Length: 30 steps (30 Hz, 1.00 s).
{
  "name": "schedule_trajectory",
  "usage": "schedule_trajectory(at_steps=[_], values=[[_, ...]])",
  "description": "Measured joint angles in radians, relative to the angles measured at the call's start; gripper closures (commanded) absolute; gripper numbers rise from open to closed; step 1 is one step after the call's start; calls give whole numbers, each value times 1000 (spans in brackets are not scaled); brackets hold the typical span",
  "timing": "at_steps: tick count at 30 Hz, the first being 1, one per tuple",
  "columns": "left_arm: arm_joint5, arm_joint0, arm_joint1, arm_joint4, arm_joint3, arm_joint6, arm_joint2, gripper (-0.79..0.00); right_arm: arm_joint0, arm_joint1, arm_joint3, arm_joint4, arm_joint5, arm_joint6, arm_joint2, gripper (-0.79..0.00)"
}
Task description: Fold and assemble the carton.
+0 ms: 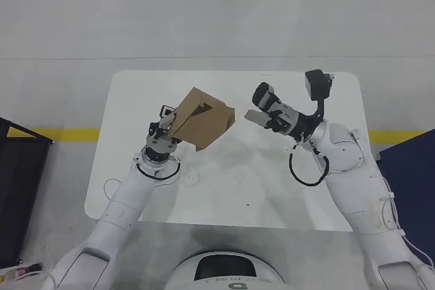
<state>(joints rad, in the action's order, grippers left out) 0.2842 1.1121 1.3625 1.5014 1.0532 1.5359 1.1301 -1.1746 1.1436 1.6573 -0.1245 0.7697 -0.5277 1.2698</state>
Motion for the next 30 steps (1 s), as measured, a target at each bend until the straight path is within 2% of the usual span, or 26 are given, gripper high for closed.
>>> schedule_trajectory(at_steps=[20,26,30], values=[[0,9,21,-108,-4,0,40,0,116,14,-41,3,-54,-69,-130,-785],[0,-7,19,-139,-37,0,75,0,111,11,-39,-4,-52,-25,-100,-785],[0,-20,14,-249,-52,0,135,0,86,5,-22,-15,-58,-11,-66,-785]])
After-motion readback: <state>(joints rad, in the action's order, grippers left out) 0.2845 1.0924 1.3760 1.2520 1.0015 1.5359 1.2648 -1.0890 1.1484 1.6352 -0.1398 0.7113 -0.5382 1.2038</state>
